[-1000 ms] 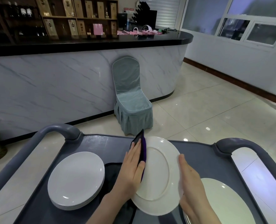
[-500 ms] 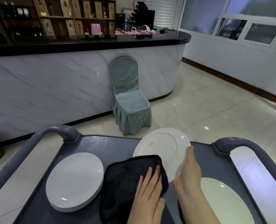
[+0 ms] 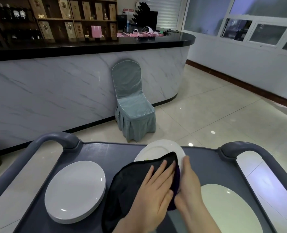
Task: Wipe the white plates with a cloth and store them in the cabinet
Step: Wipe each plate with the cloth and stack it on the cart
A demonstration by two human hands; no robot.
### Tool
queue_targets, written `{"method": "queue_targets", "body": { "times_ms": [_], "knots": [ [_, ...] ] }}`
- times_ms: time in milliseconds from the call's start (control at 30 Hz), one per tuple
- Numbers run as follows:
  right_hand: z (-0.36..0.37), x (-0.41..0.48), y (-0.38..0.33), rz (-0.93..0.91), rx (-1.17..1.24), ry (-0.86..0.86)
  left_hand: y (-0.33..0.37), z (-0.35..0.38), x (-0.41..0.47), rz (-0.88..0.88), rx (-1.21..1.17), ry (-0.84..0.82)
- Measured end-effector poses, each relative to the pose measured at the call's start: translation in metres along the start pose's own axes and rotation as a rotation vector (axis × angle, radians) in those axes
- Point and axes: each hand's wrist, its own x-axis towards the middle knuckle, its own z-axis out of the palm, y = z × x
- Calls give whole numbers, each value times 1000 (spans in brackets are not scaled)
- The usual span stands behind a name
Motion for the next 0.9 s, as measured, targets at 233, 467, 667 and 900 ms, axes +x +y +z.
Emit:
{"method": "queue_targets", "body": {
  "times_ms": [233,467,667,900],
  "knots": [
    [3,-20,16,-127,-124,-42,-11,-5,35,-188,-92,-93],
    [-8,-24,13,-219,-257,-33,-27,-9,33,-442,-340,16],
    [-1,-21,7,-214,-218,-66,-3,6,23,-100,-156,-13],
    [-9,-17,-1,-164,-228,-2,-32,4,13,-465,-392,14]
  ]
}}
